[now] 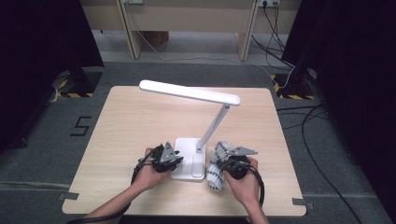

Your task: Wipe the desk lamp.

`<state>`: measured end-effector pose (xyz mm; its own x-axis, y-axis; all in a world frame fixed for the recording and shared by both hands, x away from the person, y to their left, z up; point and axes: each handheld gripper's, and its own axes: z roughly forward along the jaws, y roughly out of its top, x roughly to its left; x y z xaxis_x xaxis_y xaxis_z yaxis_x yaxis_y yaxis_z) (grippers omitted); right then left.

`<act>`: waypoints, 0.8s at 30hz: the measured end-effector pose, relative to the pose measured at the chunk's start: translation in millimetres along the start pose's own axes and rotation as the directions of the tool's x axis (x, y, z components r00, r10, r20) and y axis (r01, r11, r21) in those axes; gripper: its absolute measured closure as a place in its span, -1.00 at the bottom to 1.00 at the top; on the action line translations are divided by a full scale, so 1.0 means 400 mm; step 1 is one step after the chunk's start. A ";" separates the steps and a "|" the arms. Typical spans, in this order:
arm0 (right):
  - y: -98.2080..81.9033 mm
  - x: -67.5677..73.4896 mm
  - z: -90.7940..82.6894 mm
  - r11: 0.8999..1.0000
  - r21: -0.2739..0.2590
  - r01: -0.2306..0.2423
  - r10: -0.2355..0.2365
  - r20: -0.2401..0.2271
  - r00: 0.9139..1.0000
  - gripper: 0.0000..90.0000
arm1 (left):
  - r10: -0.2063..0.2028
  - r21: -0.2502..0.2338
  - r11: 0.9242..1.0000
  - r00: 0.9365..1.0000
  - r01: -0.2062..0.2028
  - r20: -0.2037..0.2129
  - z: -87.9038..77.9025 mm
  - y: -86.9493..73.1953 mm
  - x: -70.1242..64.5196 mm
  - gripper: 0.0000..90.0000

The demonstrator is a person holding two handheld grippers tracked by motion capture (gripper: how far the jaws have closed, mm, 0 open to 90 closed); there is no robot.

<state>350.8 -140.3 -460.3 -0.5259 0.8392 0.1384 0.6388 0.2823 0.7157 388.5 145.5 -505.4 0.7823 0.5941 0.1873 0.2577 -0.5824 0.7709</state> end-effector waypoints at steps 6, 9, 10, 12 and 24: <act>0.014 -0.077 -0.018 0.999 -0.022 -0.047 0.048 0.079 0.996 0.86 | 0.001 0.001 1.000 1.000 -0.001 0.000 0.000 0.001 0.000 0.51; 0.015 -0.109 -0.009 0.997 -0.026 -0.076 0.078 0.115 0.990 0.85 | 0.007 0.004 1.000 1.000 -0.007 0.000 0.000 0.001 0.001 0.50; 0.015 -0.115 -0.004 0.995 -0.026 -0.093 0.095 0.122 0.988 0.85 | 0.006 0.005 1.000 1.000 -0.006 0.000 0.000 0.001 0.001 0.51; 0.014 -0.130 0.007 0.996 -0.026 -0.088 0.091 0.142 0.986 0.84 | 0.005 0.004 1.000 1.000 -0.005 0.000 0.000 0.002 0.000 0.50; 0.015 -0.141 0.069 0.995 -0.055 -0.083 0.092 0.199 0.976 0.35 | 0.010 0.007 1.000 1.000 -0.010 -0.002 0.000 0.003 0.001 0.49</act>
<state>399.7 -173.0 -482.8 -0.3420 0.9375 0.0648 0.6488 0.1857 0.7380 389.0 145.1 -504.6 0.7836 0.5895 0.1959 0.2540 -0.5918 0.7650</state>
